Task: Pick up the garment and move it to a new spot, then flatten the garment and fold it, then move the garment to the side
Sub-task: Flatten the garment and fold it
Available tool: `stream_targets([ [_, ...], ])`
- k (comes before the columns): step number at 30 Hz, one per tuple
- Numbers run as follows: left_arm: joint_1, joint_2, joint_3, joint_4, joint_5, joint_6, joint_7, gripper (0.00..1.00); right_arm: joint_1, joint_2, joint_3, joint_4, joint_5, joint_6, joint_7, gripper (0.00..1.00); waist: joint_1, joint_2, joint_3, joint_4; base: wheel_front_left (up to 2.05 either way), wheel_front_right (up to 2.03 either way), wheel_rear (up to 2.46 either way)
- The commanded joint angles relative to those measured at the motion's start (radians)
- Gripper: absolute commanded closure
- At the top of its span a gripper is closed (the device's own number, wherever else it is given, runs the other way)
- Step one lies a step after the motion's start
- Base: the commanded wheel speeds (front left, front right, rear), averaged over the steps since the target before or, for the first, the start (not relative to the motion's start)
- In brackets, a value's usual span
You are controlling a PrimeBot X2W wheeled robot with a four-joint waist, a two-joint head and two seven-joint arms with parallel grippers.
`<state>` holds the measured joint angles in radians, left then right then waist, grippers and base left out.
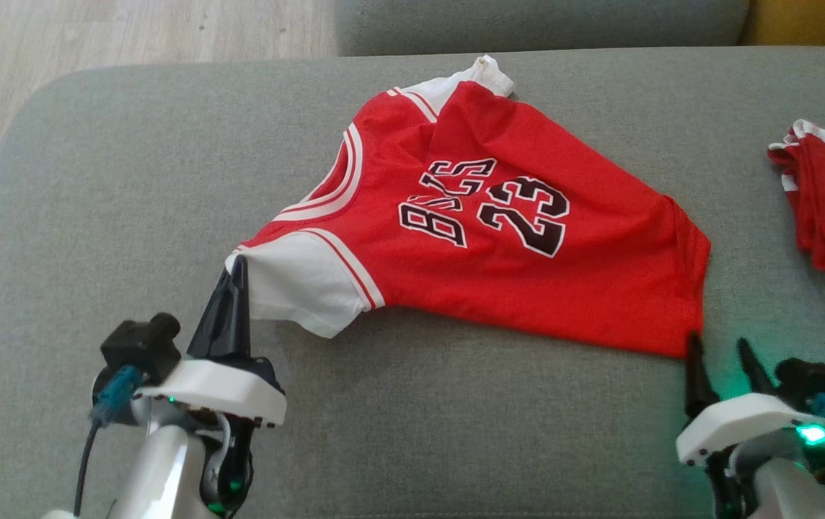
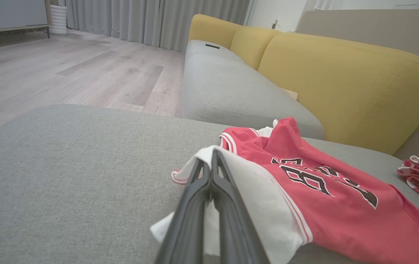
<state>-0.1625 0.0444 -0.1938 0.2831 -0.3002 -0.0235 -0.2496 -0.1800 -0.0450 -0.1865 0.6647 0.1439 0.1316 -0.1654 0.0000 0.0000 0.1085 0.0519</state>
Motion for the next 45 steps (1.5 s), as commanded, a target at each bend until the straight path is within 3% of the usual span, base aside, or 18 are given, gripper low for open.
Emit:
stream_targets([
  [1, -0.022, 0.006, 0.035, -0.041, 0.005, -0.005, -0.012, 1.00, -0.037, -0.005, 0.054, -0.016, 0.013, -0.001, -0.002, 0.00, 0.0000, 0.0000, 0.002, 0.002, 0.00, 0.00, 0.00],
  [5, -0.018, 0.006, 0.027, -0.039, -0.005, -0.003, -0.012, 1.00, -0.030, -0.005, 0.131, -0.021, 0.055, -0.001, -0.010, 0.00, 0.0000, 0.0000, 0.003, 0.003, 0.00, 0.00, 0.00],
  [19, -0.024, 0.006, 0.008, -0.033, -0.019, 0.002, -0.012, 1.00, -0.045, -0.005, 0.157, 0.031, 0.039, -0.001, 0.055, 0.00, 0.0000, 0.0000, 0.005, 0.008, 0.00, 0.00, 0.00],
  [20, -0.024, 0.006, 0.008, -0.032, -0.018, 0.001, -0.012, 1.00, -0.050, -0.005, 0.165, 0.035, 0.047, -0.001, 0.058, 0.22, 0.0000, 0.0000, 0.004, 0.009, 0.00, 0.00, 0.00],
  [21, -0.024, 0.006, 0.008, -0.030, -0.018, 0.001, -0.012, 1.00, -0.055, -0.005, 0.171, 0.036, 0.057, -0.001, 0.056, 0.72, 0.0000, 0.0000, 0.003, 0.009, 0.00, 0.00, 0.00],
  [22, -0.024, 0.006, 0.009, -0.029, -0.017, 0.000, -0.012, 1.00, -0.059, -0.005, 0.177, 0.035, 0.069, -0.001, 0.053, 1.00, 0.0000, 0.0000, 0.002, 0.008, 0.00, 0.00, 0.00],
  [27, -0.030, 0.006, 0.037, -0.040, -0.033, -0.006, -0.012, 1.00, -0.079, -0.005, 0.220, -0.022, 0.141, -0.001, 0.027, 1.00, 0.0000, 0.0000, -0.019, 0.002, 0.00, 0.00, 0.00],
  [31, -0.059, 0.006, 0.071, -0.058, -0.078, -0.021, -0.012, 1.00, -0.103, -0.005, 0.243, -0.136, 0.173, -0.001, 0.035, 1.00, 0.0000, 0.0000, -0.051, -0.008, 0.00, 0.00, 0.00],
  [39, -0.253, 0.008, 0.140, -0.104, -0.132, -0.058, -0.012, 1.00, -0.223, -0.062, 0.278, -0.455, 0.208, -0.001, 0.151, 1.00, 0.0000, 0.0000, -0.125, -0.021, 0.00, 0.00, 0.00],
  [45, -0.434, 0.032, 0.182, -0.195, -0.185, -0.059, 0.025, 1.00, -0.332, -0.105, 0.277, -0.634, 0.217, -0.001, 0.239, 1.00, 0.0000, 0.0000, -0.157, -0.022, 0.00, 0.00, 0.00],
])
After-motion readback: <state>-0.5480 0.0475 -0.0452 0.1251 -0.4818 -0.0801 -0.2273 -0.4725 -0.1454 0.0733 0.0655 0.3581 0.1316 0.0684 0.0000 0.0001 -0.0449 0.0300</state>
